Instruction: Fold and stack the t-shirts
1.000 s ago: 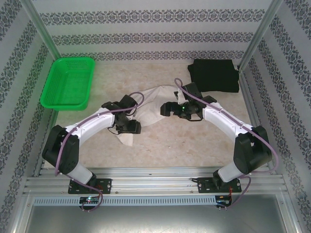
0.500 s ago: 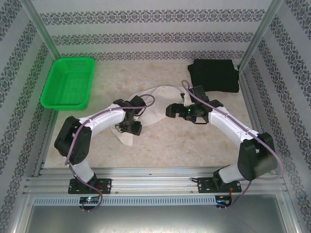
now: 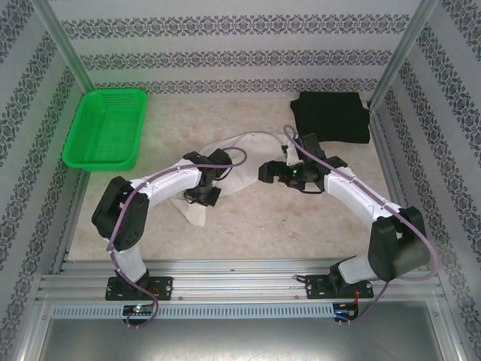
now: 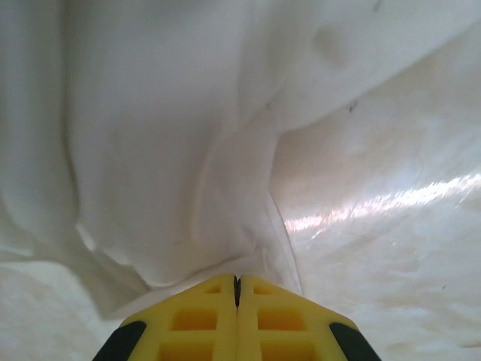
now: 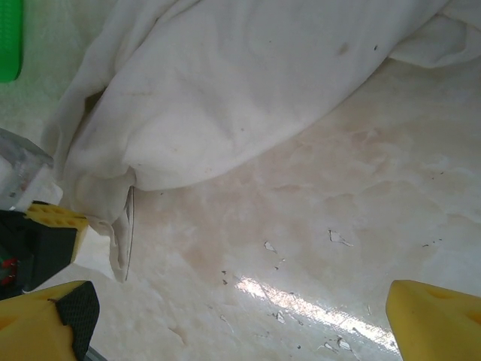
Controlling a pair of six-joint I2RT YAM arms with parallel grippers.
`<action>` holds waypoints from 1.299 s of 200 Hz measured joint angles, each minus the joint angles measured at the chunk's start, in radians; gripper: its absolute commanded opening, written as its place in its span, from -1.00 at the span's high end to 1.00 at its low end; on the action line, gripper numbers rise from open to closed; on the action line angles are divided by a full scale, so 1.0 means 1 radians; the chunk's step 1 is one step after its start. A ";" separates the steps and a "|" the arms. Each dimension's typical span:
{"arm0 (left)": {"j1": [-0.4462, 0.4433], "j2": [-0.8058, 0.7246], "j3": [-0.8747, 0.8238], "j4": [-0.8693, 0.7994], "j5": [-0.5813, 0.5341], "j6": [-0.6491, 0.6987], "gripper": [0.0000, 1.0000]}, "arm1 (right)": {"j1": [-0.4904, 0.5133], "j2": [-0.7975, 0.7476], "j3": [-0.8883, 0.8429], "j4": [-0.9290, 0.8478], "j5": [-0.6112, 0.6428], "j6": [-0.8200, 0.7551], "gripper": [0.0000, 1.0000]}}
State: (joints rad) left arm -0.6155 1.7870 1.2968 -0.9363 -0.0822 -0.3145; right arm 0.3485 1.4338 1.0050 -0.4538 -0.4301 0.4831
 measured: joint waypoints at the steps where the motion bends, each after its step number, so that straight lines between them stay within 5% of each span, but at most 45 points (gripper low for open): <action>1: 0.000 0.000 0.001 0.000 -0.001 0.000 1.00 | 0.000 0.000 0.000 0.000 0.000 0.000 -0.96; 43: 0.000 -0.091 0.060 -0.026 -0.029 -0.004 1.00 | 0.000 0.000 0.000 0.004 -0.005 0.000 -0.96; 59: 0.000 -0.131 0.077 -0.024 -0.019 -0.003 0.39 | -0.002 0.000 0.000 0.010 -0.006 0.000 -0.96; 102: -0.007 -0.130 -0.029 0.003 0.005 -0.018 -0.09 | -0.026 0.000 0.000 0.018 -0.018 0.000 -0.96; 157: 0.020 -0.151 -0.136 0.097 0.058 -0.112 -0.25 | -0.008 0.004 -0.014 0.074 -0.132 0.042 -0.96; 215: 0.293 -0.384 -0.301 0.261 0.149 -0.265 -0.35 | 0.163 0.222 0.021 0.222 -0.261 0.349 -0.90; 260: 0.346 -0.356 -0.426 0.348 0.230 -0.313 -0.35 | 0.299 0.318 0.081 0.323 -0.276 0.575 -0.71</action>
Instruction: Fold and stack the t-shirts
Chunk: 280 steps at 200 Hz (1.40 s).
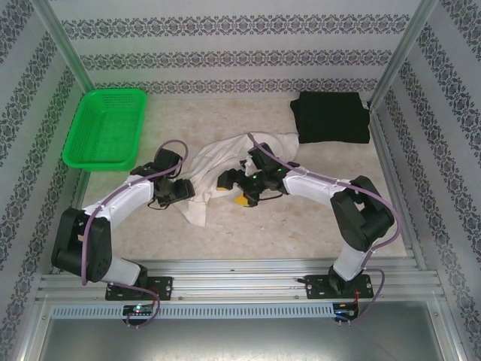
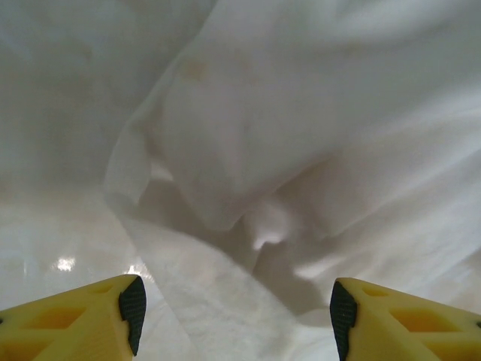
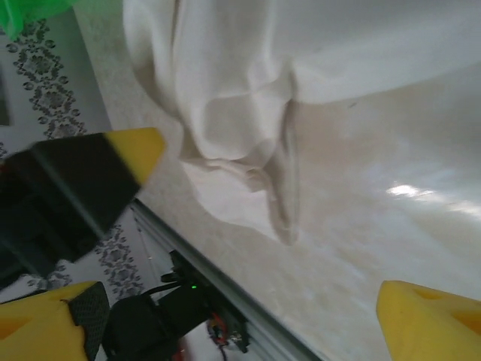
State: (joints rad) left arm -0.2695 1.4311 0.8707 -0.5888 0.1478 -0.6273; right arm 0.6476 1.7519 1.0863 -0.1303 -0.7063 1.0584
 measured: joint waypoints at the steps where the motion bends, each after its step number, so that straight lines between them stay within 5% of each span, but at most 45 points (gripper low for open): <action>1: 0.001 -0.001 -0.003 0.001 0.002 -0.001 -0.35 | 0.004 0.002 0.001 0.005 0.000 0.009 -0.70; 50: 0.077 -0.140 -0.172 0.036 0.017 -0.079 -0.32 | 0.097 0.112 0.011 0.132 -0.001 0.242 -0.18; 131: 0.082 -0.299 -0.373 0.173 0.114 -0.168 -0.11 | 0.188 0.202 0.042 0.265 0.002 0.483 -0.20; 280: 0.082 -0.456 -0.484 0.237 0.211 -0.208 0.17 | 0.195 0.316 0.123 0.274 0.048 0.556 0.05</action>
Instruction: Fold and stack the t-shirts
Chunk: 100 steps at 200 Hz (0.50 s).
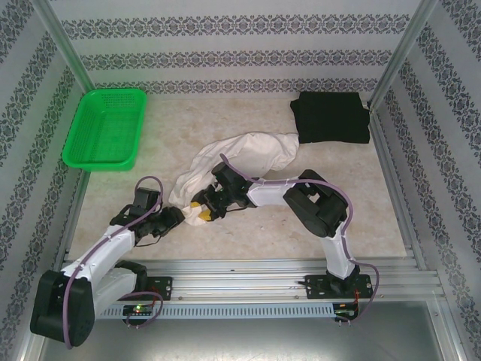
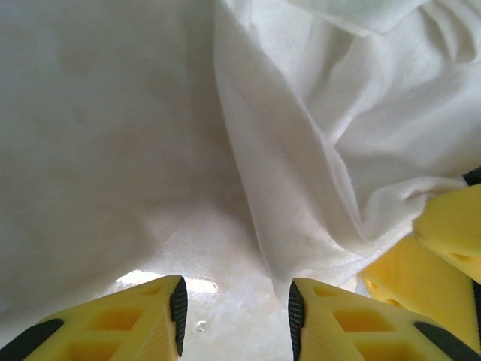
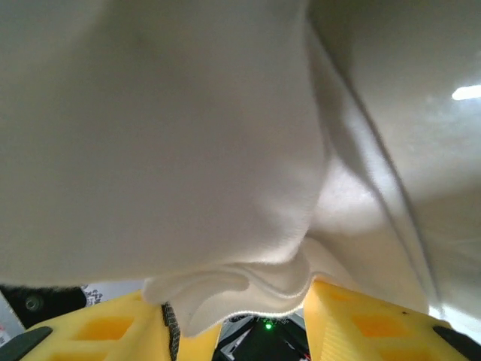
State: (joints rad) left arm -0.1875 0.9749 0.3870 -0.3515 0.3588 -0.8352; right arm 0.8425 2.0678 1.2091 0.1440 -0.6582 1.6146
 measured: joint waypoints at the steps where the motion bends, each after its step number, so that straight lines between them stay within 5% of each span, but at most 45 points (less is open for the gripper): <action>1: 0.000 -0.002 0.000 0.000 0.000 0.000 0.17 | 0.000 0.000 0.000 0.000 0.000 0.000 0.05; 32: 0.000 -0.033 0.002 -0.009 -0.011 0.000 0.13 | -0.003 0.002 0.006 -0.007 0.015 0.003 0.25; 70: 0.009 -0.053 0.052 -0.093 -0.074 0.011 0.03 | -0.014 0.007 0.026 -0.021 0.018 -0.015 0.94; 100: 0.048 -0.079 0.145 -0.159 -0.130 0.024 0.02 | -0.026 0.005 0.037 -0.060 0.019 -0.045 1.00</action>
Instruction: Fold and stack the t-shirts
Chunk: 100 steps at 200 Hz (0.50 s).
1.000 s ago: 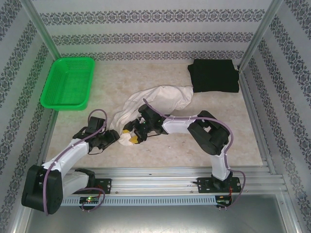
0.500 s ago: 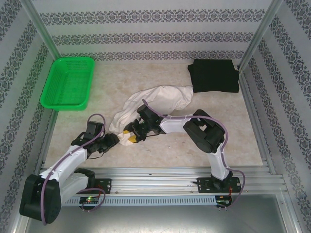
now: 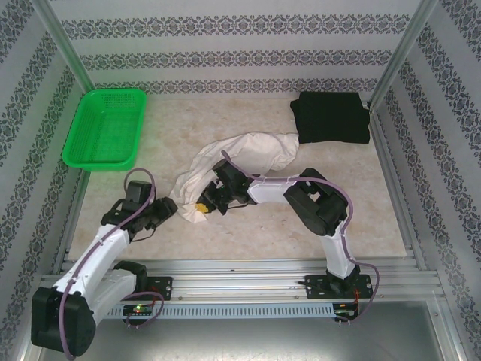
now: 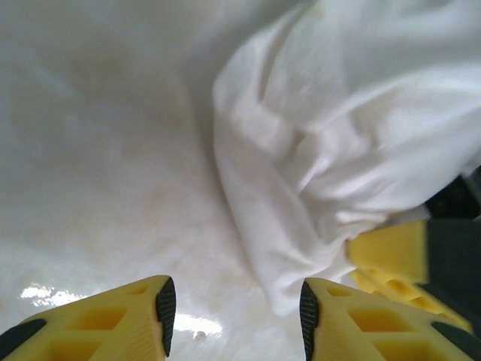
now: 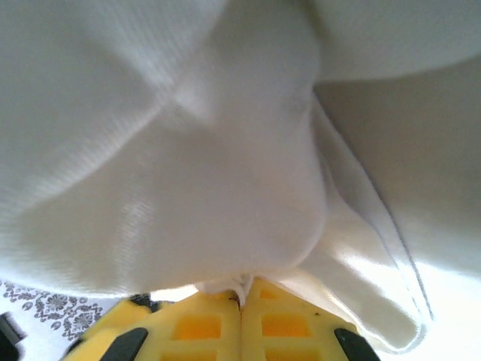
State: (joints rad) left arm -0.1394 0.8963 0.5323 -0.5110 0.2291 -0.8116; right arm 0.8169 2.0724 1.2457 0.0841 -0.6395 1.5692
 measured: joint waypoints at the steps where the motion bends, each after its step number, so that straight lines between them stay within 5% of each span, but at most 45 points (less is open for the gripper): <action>1: 0.001 -0.001 0.002 -0.001 -0.001 0.001 0.02 | 0.000 -0.001 0.001 -0.002 0.000 -0.003 1.00; 100: 0.025 0.029 0.254 -0.036 -0.043 0.087 -0.12 | -0.102 -0.362 0.226 -0.355 0.010 -0.329 1.00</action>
State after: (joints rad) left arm -0.1146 0.9249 0.7860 -0.5472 0.1864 -0.7250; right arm 0.7147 1.7107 1.4719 -0.2707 -0.6292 1.2404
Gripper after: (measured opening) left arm 0.545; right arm 0.066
